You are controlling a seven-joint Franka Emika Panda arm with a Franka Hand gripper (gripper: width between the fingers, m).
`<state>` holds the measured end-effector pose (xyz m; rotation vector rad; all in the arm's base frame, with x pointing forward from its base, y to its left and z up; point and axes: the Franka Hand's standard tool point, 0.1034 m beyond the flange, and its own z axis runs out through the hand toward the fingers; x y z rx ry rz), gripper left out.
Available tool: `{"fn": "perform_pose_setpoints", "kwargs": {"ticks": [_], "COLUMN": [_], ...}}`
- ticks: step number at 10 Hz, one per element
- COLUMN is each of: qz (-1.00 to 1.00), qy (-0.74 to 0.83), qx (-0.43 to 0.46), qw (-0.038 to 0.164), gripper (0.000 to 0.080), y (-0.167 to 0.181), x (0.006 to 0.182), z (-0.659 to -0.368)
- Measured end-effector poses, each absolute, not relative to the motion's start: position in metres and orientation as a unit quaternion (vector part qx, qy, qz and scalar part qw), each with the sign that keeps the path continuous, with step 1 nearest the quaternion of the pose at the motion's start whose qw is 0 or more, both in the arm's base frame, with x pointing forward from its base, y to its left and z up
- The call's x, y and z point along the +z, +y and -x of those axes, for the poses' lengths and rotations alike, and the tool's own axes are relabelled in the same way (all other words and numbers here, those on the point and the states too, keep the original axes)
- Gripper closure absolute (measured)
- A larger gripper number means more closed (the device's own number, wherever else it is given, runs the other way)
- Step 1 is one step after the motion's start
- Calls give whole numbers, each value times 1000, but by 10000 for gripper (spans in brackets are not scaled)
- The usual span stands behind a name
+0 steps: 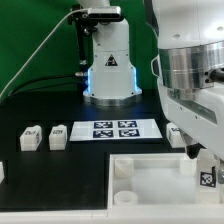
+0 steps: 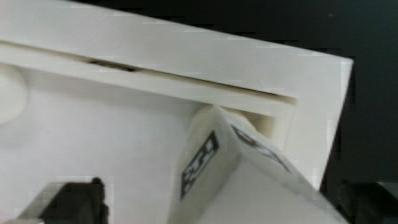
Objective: Assemble one leg
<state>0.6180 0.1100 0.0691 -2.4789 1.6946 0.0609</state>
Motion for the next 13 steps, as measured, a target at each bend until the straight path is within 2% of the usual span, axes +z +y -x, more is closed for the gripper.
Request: {"fn": "perform_pose_setpoints", "kwargs": {"ticks": [1, 2, 5, 7, 8, 9, 10, 13], "qz": [864, 913, 977, 974, 971, 966, 949, 860], "qy": [500, 404, 209, 222, 234, 252, 311, 509], "qx": [15, 2, -19, -19, -18, -16, -11, 10], "qw": [65, 53, 46, 47, 47, 47, 47, 49], "gripper": [150, 150, 150, 179, 359, 359, 501, 501], "y": [110, 112, 118, 117, 117, 117, 114, 112], "x": [68, 70, 72, 72, 72, 72, 71, 71], "z": [-618, -623, -629, -629, -629, -628, -627, -628]}}
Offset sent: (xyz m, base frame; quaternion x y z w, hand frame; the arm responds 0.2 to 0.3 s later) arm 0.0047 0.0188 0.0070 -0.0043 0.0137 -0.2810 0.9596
